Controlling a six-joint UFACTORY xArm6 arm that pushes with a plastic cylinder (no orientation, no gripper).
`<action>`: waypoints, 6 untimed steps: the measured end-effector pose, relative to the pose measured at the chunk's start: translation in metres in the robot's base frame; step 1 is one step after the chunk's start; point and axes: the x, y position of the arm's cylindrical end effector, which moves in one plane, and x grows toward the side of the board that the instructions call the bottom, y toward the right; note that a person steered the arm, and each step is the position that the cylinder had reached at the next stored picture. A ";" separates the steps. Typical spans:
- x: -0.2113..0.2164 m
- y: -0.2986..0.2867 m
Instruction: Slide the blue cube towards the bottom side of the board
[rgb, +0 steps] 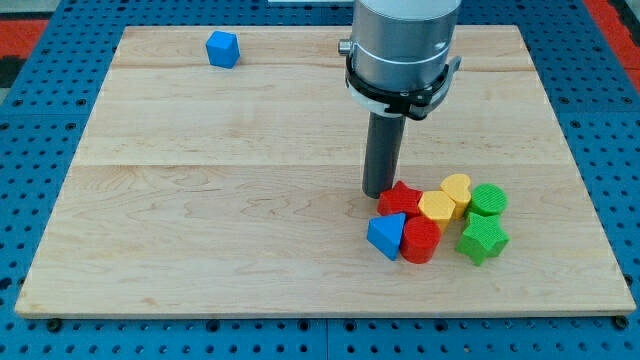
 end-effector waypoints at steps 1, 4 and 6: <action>-0.021 -0.045; -0.174 -0.213; -0.269 -0.173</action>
